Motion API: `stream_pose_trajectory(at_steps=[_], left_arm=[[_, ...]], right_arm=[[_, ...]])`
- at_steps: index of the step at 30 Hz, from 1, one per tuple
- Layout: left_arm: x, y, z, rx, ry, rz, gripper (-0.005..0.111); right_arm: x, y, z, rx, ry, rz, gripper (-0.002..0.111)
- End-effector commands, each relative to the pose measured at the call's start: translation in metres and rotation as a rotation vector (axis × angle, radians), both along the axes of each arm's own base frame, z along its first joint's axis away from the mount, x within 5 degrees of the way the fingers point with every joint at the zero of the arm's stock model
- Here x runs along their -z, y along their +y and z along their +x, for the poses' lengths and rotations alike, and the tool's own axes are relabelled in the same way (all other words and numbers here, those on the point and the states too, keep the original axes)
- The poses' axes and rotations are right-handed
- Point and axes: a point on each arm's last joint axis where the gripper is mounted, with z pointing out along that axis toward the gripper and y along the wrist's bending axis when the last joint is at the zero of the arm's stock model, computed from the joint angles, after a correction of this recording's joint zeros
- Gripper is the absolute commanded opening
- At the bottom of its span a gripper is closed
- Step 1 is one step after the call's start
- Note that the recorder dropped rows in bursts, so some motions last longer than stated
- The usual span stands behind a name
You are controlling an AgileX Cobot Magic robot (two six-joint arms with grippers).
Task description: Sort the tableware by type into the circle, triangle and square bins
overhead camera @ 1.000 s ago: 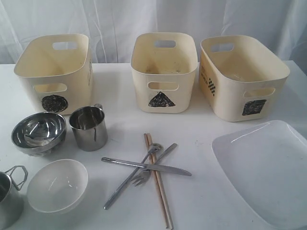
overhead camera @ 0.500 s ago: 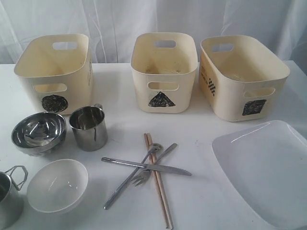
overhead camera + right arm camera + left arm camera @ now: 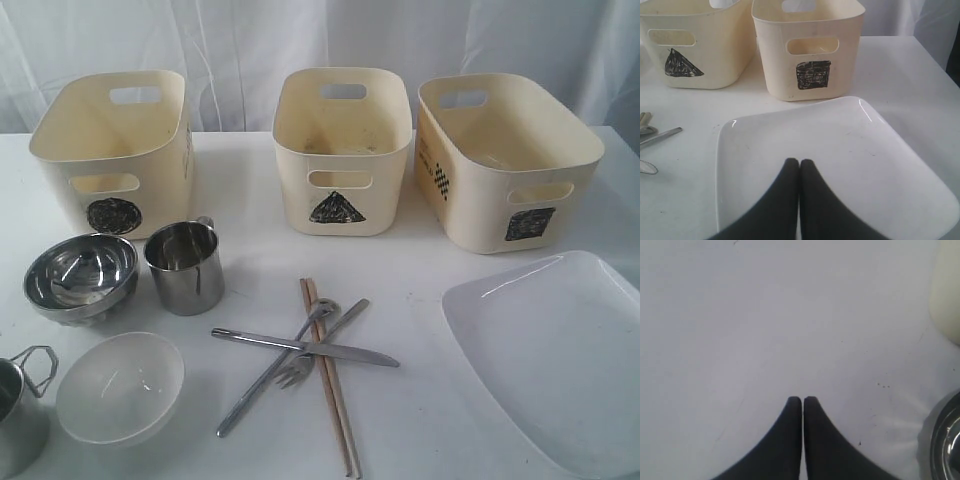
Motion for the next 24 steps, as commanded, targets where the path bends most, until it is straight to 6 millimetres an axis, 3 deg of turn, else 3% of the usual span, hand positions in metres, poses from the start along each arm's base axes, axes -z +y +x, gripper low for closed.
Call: stream_pose_trajectory(at_steps=[1, 5, 11, 15, 18, 21, 24], left_arm=[[-0.001, 0.0, -0.002, 0.001, 0.022, 0.006, 0.009], [-0.001, 0.0, -0.001, -0.002, 0.017, 0.0, 0.009], [-0.003, -0.004, 0.024, 0.048, -0.219, -0.041, 0.011], [0.02, -0.003, 0.028, -0.038, -0.126, -0.117, 0.041], [0.027, -0.001, 0.023, -0.073, -0.042, -0.121, 0.062], [0.023, -0.005, 0.022, -0.062, -0.052, -0.12, 0.06], [0.015, -0.017, 0.021, -0.016, -0.08, -0.119, 0.042]], right_arm=[[0.0, 0.0, 0.0, 0.005, -0.009, -0.006, 0.0], [0.0, 0.0, 0.0, 0.005, -0.009, -0.006, 0.0], [0.0, 0.0, 0.0, 0.005, -0.009, -0.006, 0.0], [0.0, 0.0, 0.0, 0.005, -0.009, -0.006, 0.0], [0.0, 0.0, 0.0, 0.005, -0.009, -0.006, 0.0], [0.0, 0.0, 0.0, 0.005, -0.009, -0.006, 0.0], [0.0, 0.0, 0.0, 0.005, -0.009, -0.006, 0.0]])
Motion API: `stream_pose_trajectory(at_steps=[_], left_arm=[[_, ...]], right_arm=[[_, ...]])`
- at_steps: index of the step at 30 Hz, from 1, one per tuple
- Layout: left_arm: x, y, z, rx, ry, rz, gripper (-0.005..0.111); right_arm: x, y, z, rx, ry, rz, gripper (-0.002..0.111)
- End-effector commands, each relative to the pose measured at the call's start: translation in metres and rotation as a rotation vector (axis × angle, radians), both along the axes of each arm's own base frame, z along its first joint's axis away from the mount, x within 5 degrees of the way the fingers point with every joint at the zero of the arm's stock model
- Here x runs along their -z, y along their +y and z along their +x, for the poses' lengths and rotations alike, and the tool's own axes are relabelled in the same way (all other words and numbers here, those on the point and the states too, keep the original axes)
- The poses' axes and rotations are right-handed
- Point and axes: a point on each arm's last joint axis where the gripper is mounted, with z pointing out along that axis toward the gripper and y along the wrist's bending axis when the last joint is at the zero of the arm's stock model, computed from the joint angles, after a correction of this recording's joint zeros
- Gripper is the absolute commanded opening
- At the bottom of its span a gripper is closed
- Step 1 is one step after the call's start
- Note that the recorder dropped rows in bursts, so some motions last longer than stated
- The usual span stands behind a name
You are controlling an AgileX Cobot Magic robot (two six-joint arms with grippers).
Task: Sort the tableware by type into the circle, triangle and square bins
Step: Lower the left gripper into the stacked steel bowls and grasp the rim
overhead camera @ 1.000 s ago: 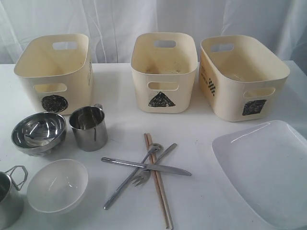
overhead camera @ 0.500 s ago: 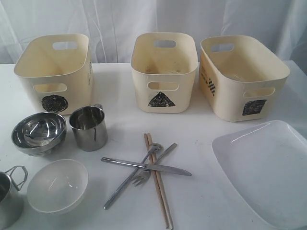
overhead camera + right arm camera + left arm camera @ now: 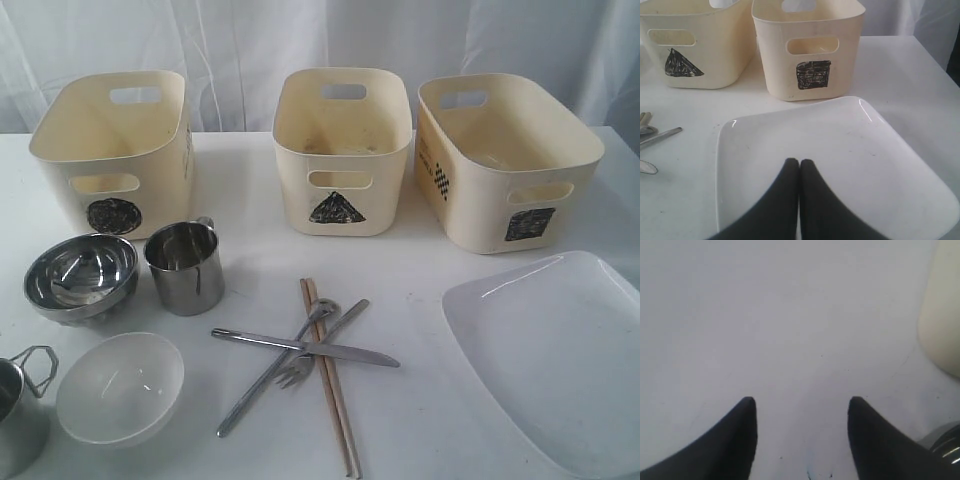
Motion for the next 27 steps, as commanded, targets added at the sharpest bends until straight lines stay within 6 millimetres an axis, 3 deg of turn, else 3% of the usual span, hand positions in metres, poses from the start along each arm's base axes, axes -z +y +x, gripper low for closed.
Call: stream_pose_trajectory(at_steps=[1, 5, 10, 14, 23, 27], left_arm=[[-0.014, -0.019, -0.002, 0.054, -0.041, -0.004, 0.035], [-0.015, -0.047, -0.004, 0.145, -0.019, 0.0, 0.013], [-0.014, -0.074, -0.023, 0.201, 0.139, 0.009, 0.001], [-0.023, -0.084, -0.027, 0.24, 0.103, -0.025, 0.0], [-0.026, -0.08, -0.023, 0.197, 0.049, -0.069, 0.0], [-0.024, -0.075, -0.02, 0.311, 0.046, 0.111, 0.0]], right_arm=[[0.0, 0.0, 0.0, 0.005, -0.009, -0.006, 0.0], [0.0, 0.0, 0.0, 0.005, -0.009, -0.006, 0.0], [0.0, 0.0, 0.0, 0.005, -0.009, -0.006, 0.0], [0.0, 0.0, 0.0, 0.005, -0.009, -0.006, 0.0], [0.0, 0.0, 0.0, 0.005, -0.009, -0.006, 0.0], [0.0, 0.0, 0.0, 0.005, -0.009, -0.006, 0.0]])
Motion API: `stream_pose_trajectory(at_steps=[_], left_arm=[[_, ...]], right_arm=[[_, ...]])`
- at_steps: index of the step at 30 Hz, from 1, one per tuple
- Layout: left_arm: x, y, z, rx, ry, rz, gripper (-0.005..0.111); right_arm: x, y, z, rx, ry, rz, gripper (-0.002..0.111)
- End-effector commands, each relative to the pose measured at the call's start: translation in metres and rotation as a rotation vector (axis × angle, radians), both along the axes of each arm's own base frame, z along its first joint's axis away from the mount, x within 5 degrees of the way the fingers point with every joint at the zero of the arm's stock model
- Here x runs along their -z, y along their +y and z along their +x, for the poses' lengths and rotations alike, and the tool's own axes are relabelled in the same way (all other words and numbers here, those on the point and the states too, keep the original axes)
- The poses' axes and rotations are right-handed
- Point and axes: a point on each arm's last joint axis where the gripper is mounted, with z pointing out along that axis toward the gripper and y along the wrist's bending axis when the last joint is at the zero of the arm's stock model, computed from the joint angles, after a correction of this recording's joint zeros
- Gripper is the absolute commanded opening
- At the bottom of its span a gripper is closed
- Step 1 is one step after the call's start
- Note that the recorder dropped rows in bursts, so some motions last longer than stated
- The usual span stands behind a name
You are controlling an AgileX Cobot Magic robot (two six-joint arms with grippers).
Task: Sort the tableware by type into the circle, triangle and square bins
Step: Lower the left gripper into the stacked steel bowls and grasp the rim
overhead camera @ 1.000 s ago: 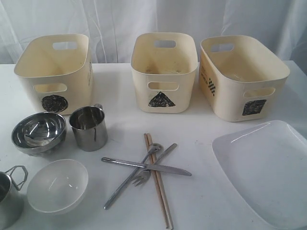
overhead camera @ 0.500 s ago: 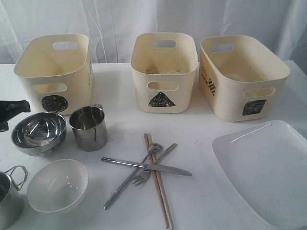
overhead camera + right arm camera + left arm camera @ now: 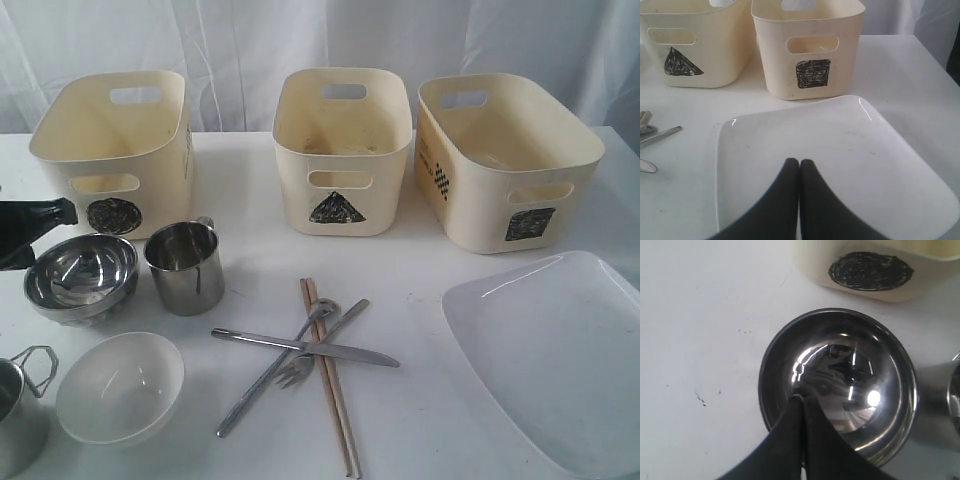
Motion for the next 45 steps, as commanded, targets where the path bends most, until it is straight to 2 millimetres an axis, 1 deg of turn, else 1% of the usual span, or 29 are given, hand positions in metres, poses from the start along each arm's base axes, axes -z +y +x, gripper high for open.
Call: stream_pose_trajectory(at_steps=[1, 4, 7, 9, 10, 11, 12, 15, 17, 18, 19, 21, 24, 28, 32, 34, 35, 36, 39, 40, 41, 44, 45], left_arm=[[-0.001, 0.006, 0.003, 0.106, -0.033, 0.165, 0.0], [0.003, 0.005, 0.007, 0.126, -0.043, 0.175, 0.0], [0.01, 0.005, 0.01, 0.143, -0.019, 0.192, 0.0], [0.016, 0.006, 0.012, 0.169, -0.003, 0.228, 0.006], [0.018, 0.006, 0.013, 0.182, 0.003, 0.246, 0.012], [0.022, 0.006, 0.015, 0.201, 0.015, 0.269, 0.022], [0.025, 0.006, 0.016, 0.212, 0.019, 0.28, 0.03], [0.032, 0.004, 0.02, 0.23, 0.015, 0.274, 0.063], [0.032, 0.001, 0.025, 0.219, -0.017, 0.238, 0.08], [0.033, 0.0, 0.026, 0.211, -0.03, 0.219, 0.083], [0.033, -0.001, 0.027, 0.209, -0.043, 0.206, 0.083], [0.036, -0.001, 0.028, 0.21, -0.036, 0.203, 0.08], [0.048, -0.001, 0.03, 0.209, 0.015, 0.211, 0.076], [0.07, -0.003, 0.034, 0.223, 0.071, 0.206, 0.076], [0.082, -0.005, 0.038, 0.239, 0.078, 0.191, 0.074], [0.083, -0.005, 0.037, 0.236, 0.087, 0.194, 0.066], [0.083, -0.004, 0.037, 0.233, 0.097, 0.199, 0.058], [0.083, -0.003, 0.036, 0.237, 0.103, 0.208, 0.048], [0.082, -0.003, 0.035, 0.264, 0.109, 0.235, 0.013], [0.082, -0.002, 0.035, 0.27, 0.111, 0.241, 0.003], [0.082, -0.002, 0.035, 0.291, 0.11, 0.256, 0.0], [0.079, -0.001, 0.034, 0.28, 0.115, 0.26, 0.0], [0.07, 0.001, 0.031, 0.261, 0.112, 0.268, 0.0]], right_arm=[[0.0, 0.0, 0.0, 0.005, -0.013, -0.006, 0.0], [0.0, 0.0, 0.0, 0.005, -0.013, -0.006, 0.0], [0.0, 0.0, 0.0, 0.005, -0.013, -0.006, 0.0], [0.0, 0.0, 0.0, 0.005, -0.013, -0.006, 0.0], [0.0, 0.0, 0.0, 0.005, -0.013, -0.006, 0.0], [0.0, 0.0, 0.0, 0.005, -0.013, -0.006, 0.0], [0.0, 0.0, 0.0, 0.005, -0.013, -0.006, 0.0], [0.0, 0.0, 0.0, 0.005, -0.013, -0.006, 0.0], [0.0, 0.0, 0.0, 0.005, -0.013, -0.006, 0.0], [0.0, 0.0, 0.0, 0.005, -0.013, -0.006, 0.0], [0.0, 0.0, 0.0, 0.005, -0.013, -0.006, 0.0], [0.0, 0.0, 0.0, 0.005, -0.013, -0.006, 0.0], [0.0, 0.0, 0.0, 0.005, -0.013, -0.006, 0.0], [0.0, 0.0, 0.0, 0.005, -0.013, -0.006, 0.0], [0.0, 0.0, 0.0, 0.005, -0.013, -0.006, 0.0], [0.0, 0.0, 0.0, 0.005, -0.013, -0.006, 0.0], [0.0, 0.0, 0.0, 0.005, -0.013, -0.006, 0.0], [0.0, 0.0, 0.0, 0.005, -0.013, -0.006, 0.0], [0.0, 0.0, 0.0, 0.005, -0.013, -0.006, 0.0], [0.0, 0.0, 0.0, 0.005, -0.013, -0.006, 0.0], [0.0, 0.0, 0.0, 0.005, -0.013, -0.006, 0.0], [0.0, 0.0, 0.0, 0.005, -0.013, -0.006, 0.0], [0.0, 0.0, 0.0, 0.005, -0.013, -0.006, 0.0]])
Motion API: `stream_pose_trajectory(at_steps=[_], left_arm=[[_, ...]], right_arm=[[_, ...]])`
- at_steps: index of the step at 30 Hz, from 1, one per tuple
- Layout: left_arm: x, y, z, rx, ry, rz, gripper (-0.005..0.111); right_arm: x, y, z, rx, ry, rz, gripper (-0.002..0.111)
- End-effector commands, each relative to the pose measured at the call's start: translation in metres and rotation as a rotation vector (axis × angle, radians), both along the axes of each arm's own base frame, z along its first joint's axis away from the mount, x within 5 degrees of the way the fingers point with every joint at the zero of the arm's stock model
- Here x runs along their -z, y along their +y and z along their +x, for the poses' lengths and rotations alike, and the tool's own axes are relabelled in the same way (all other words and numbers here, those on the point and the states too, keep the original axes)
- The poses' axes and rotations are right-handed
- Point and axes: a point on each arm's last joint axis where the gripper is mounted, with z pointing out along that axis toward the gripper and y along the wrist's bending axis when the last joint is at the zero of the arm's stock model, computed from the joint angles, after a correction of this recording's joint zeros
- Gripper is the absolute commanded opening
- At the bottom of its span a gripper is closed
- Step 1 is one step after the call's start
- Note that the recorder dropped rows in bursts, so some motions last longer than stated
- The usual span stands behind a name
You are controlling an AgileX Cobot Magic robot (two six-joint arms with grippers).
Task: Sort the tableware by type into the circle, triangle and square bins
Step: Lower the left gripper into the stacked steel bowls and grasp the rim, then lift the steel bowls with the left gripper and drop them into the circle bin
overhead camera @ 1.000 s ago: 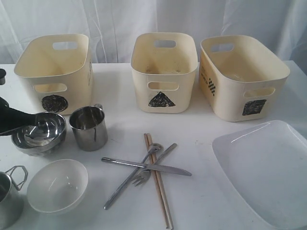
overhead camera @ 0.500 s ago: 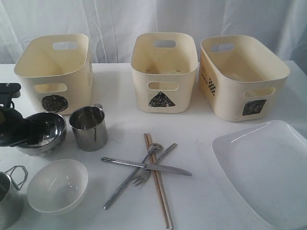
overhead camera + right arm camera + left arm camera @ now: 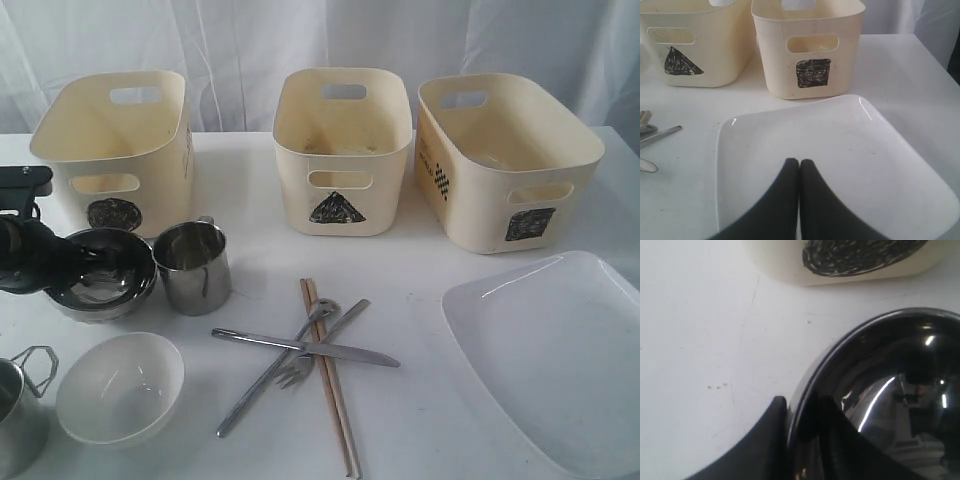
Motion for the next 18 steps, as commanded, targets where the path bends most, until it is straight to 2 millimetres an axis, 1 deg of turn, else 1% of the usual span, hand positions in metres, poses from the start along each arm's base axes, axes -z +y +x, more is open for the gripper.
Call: stream_pose_trajectory(at_steps=[1, 2, 3, 4, 5, 6, 7, 8, 10, 11, 13, 14, 15, 16, 18], left_arm=[[-0.007, 0.009, -0.015, -0.014, 0.078, 0.099, 0.0], [-0.028, 0.011, -0.02, -0.02, 0.023, 0.103, 0.0], [-0.039, 0.012, -0.023, -0.018, -0.006, 0.111, 0.0], [-0.067, 0.016, -0.032, 0.008, -0.09, 0.153, 0.0], [-0.091, 0.018, -0.042, 0.051, -0.167, 0.194, 0.0], [-0.109, 0.02, -0.051, 0.09, -0.23, 0.233, 0.0], [-0.133, 0.02, -0.064, 0.149, -0.339, 0.28, 0.0], [-0.155, 0.019, -0.075, 0.197, -0.463, 0.301, 0.0], [-0.199, 0.006, -0.089, 0.34, -0.839, 0.29, 0.0], [-0.215, -0.003, -0.093, 0.422, -1.024, 0.285, 0.0], [-0.226, -0.012, -0.091, 0.486, -1.214, 0.283, 0.0], [-0.227, -0.013, -0.085, 0.48, -1.248, 0.296, 0.0], [-0.226, -0.011, -0.077, 0.439, -1.245, 0.296, 0.0], [-0.222, -0.007, -0.065, 0.378, -1.217, 0.293, 0.0], [-0.21, -0.001, -0.035, 0.243, -1.148, 0.281, 0.0]], right_arm=[[-0.001, 0.0, 0.0, 0.005, -0.015, -0.006, 0.0], [-0.001, 0.0, 0.0, 0.005, -0.015, -0.006, 0.0], [-0.001, 0.0, 0.0, 0.005, -0.015, -0.006, 0.0], [-0.001, 0.0, 0.0, 0.005, -0.015, -0.006, 0.0], [-0.001, 0.0, 0.0, 0.005, -0.015, -0.006, 0.0], [-0.001, 0.0, 0.0, 0.005, -0.015, -0.006, 0.0], [-0.001, 0.0, 0.0, 0.005, -0.015, -0.006, 0.0], [-0.001, 0.0, 0.0, 0.005, -0.015, -0.006, 0.0], [-0.001, 0.0, 0.0, 0.005, -0.015, -0.006, 0.0], [-0.001, 0.0, 0.0, 0.005, -0.015, -0.006, 0.0], [-0.001, 0.0, 0.0, 0.005, -0.015, -0.006, 0.0], [-0.001, 0.0, 0.0, 0.005, -0.015, -0.006, 0.0], [-0.001, 0.0, 0.0, 0.005, -0.015, -0.006, 0.0], [-0.001, 0.0, 0.0, 0.005, -0.015, -0.006, 0.0], [-0.001, 0.0, 0.0, 0.005, -0.015, -0.006, 0.0]])
